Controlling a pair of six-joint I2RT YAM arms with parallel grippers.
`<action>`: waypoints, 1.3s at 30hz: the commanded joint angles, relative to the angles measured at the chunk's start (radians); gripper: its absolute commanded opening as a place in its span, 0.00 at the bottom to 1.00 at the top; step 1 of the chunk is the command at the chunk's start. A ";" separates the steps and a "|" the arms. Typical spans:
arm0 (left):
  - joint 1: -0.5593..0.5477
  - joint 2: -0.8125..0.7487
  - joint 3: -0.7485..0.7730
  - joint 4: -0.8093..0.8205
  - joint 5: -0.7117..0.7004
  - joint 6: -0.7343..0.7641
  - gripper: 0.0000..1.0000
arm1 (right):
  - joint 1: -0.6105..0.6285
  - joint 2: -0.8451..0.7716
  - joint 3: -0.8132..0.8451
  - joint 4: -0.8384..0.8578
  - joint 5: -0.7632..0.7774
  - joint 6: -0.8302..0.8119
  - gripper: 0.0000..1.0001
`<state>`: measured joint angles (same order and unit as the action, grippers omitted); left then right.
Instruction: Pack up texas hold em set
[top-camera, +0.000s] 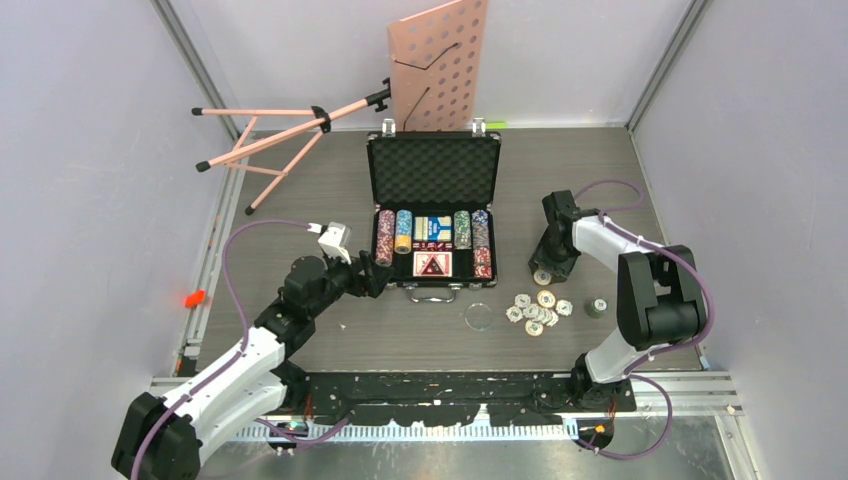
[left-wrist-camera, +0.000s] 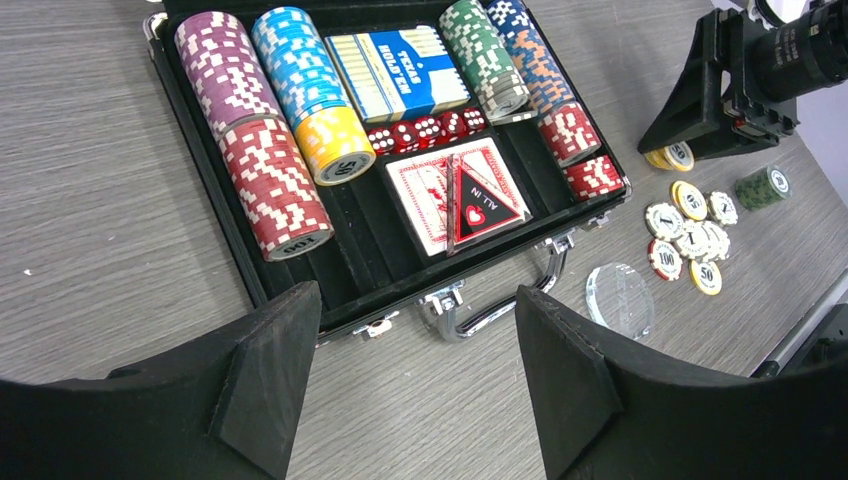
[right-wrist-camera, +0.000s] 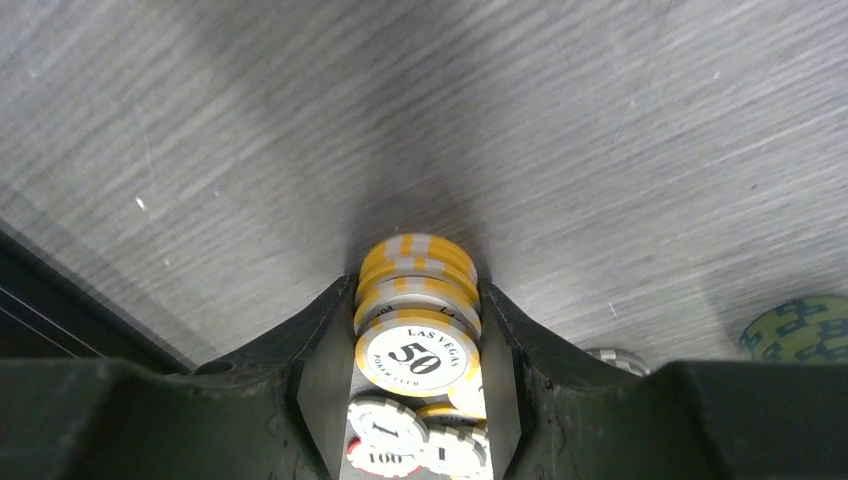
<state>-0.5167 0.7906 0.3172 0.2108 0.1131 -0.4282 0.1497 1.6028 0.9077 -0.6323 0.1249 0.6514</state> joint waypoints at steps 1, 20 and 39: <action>0.003 -0.017 0.017 0.012 -0.018 0.023 0.75 | 0.025 -0.047 0.003 -0.152 -0.063 0.002 0.10; -0.044 0.138 0.021 0.286 0.130 -0.280 0.89 | 0.062 -0.186 0.163 -0.297 -0.073 0.088 0.10; -0.455 0.561 0.226 0.662 -0.105 -0.517 0.83 | 0.341 -0.191 0.349 -0.410 0.050 0.487 0.06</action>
<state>-0.9501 1.3079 0.4992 0.7288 0.0395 -0.9165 0.4660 1.4151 1.2167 -1.0164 0.1417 1.0336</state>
